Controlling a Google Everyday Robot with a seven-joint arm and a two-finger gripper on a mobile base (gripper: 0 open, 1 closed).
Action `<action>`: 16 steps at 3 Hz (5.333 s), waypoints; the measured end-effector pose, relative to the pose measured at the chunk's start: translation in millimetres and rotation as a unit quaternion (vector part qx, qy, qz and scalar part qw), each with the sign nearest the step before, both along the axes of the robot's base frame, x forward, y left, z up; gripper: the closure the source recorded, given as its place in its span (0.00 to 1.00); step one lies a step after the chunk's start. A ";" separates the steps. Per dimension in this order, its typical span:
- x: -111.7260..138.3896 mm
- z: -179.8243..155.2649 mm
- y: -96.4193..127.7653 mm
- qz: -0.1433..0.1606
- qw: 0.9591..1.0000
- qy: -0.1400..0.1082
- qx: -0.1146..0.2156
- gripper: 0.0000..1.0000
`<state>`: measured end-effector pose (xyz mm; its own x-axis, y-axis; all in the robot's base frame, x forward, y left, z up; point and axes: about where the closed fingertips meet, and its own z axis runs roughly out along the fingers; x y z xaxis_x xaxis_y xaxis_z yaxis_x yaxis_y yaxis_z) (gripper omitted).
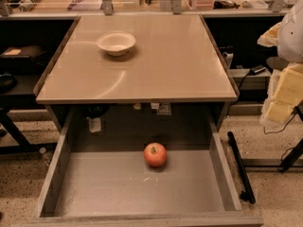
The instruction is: Pick apple from top drawer and place on counter
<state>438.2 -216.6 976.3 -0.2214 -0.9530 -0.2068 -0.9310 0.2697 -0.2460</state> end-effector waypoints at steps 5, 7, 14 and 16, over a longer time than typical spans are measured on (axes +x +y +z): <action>-27.1 -178.4 42.8 0.052 0.973 0.005 0.224 0.00; -23.8 -199.1 52.8 0.042 0.970 0.009 0.239 0.00; 51.6 -338.8 180.5 0.017 0.937 0.034 0.347 0.00; 49.2 -328.8 196.2 0.057 0.937 0.005 0.344 0.00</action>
Offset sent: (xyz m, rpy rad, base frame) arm -0.0099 0.0168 -0.0840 0.2303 0.0992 0.0412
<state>487.3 -20.4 647.5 -0.1308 -0.6127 -0.7794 -0.9647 0.2598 -0.0424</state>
